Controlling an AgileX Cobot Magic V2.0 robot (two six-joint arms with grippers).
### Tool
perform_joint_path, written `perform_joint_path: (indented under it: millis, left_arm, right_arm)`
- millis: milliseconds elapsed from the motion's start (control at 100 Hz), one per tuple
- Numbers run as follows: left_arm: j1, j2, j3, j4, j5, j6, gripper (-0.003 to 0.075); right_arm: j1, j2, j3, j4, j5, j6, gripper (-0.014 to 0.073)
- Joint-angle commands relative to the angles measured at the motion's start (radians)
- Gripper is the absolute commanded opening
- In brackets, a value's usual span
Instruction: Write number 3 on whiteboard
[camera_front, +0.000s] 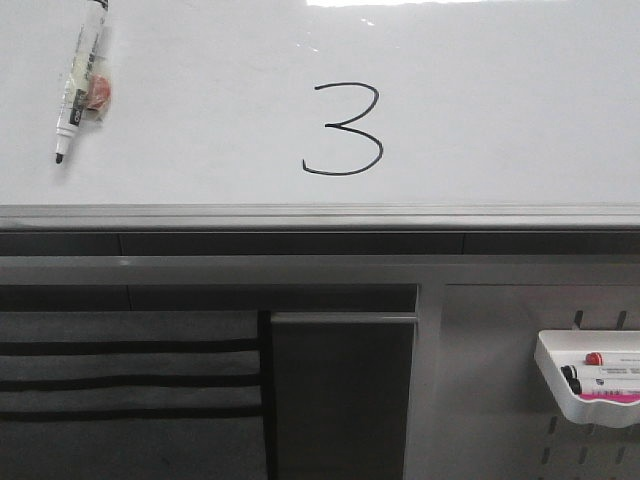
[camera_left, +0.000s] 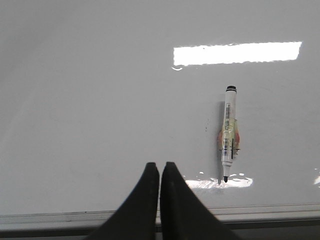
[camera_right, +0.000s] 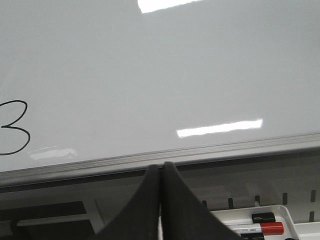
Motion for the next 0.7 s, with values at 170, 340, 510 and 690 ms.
perform_joint_path:
  millis: [170, 340, 510, 690]
  left_arm:
    - [0.0, -0.029, 0.005, -0.007, -0.076, 0.001, -0.002]
    - [0.0, -0.029, 0.005, -0.007, -0.076, 0.001, -0.002]
    - [0.0, -0.029, 0.005, -0.007, -0.076, 0.001, -0.002]
    - [0.0, -0.029, 0.005, -0.007, -0.076, 0.001, -0.002]
  right_arm:
    - [-0.021, -0.015, 0.025, -0.011, -0.053, -0.008, -0.0069]
    - [-0.021, -0.015, 0.025, -0.011, 0.005, -0.008, -0.0069]
    - [-0.021, -0.015, 0.025, -0.011, 0.008, -0.008, -0.0069]
    - [-0.021, -0.015, 0.025, -0.011, 0.008, -0.008, -0.0069]
